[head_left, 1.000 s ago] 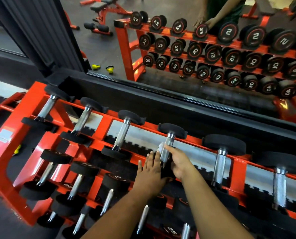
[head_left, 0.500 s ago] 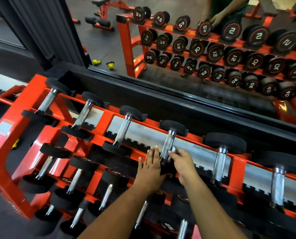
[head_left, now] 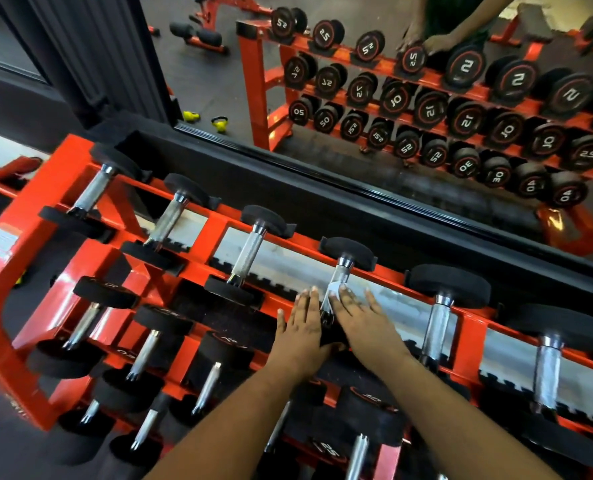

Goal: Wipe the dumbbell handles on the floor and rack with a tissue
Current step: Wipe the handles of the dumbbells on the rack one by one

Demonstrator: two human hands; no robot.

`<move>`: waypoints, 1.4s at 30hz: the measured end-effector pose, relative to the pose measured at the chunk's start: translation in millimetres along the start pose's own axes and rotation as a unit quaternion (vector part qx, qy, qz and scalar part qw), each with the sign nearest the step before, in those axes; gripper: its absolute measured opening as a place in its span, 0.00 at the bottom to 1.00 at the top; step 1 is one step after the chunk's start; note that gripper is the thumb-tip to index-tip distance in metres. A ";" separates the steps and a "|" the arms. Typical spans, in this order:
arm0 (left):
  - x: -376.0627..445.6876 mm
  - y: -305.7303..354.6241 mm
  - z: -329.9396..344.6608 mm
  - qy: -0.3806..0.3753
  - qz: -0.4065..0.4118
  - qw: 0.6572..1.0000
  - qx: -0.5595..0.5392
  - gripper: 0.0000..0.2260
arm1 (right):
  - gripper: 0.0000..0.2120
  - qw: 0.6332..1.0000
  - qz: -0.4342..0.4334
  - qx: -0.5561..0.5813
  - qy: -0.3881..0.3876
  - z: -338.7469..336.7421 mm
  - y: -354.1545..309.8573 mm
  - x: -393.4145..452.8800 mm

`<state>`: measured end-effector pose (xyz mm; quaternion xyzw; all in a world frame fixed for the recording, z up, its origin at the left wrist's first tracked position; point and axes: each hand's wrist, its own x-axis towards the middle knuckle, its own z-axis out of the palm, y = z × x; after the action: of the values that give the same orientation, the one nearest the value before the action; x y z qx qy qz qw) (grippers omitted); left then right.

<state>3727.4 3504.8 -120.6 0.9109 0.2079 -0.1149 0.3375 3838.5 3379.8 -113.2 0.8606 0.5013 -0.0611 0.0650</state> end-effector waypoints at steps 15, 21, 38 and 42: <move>-0.2 -2.2 4.5 0.009 0.002 1.000 -0.013 0.49 | 0.29 0.978 -0.128 -0.162 0.014 -12.7 6.2 27.0; 1.3 -5.0 7.1 0.014 0.006 1.000 -0.008 0.49 | 0.31 0.973 -0.200 -0.119 0.005 -15.2 37.6 10.0; -0.1 -0.2 2.1 0.001 0.005 1.000 0.031 0.48 | 0.36 0.979 0.099 0.175 0.022 -11.9 -3.1 21.6; 0.5 -2.8 4.6 0.003 0.016 0.998 0.055 0.46 | 0.31 0.840 0.241 0.483 0.056 -14.8 -37.7 9.3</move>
<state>3726.2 3503.9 -125.8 0.9315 0.1877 -0.1181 0.2883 3810.9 3408.7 -102.2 0.8788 0.1875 -0.2293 -0.3741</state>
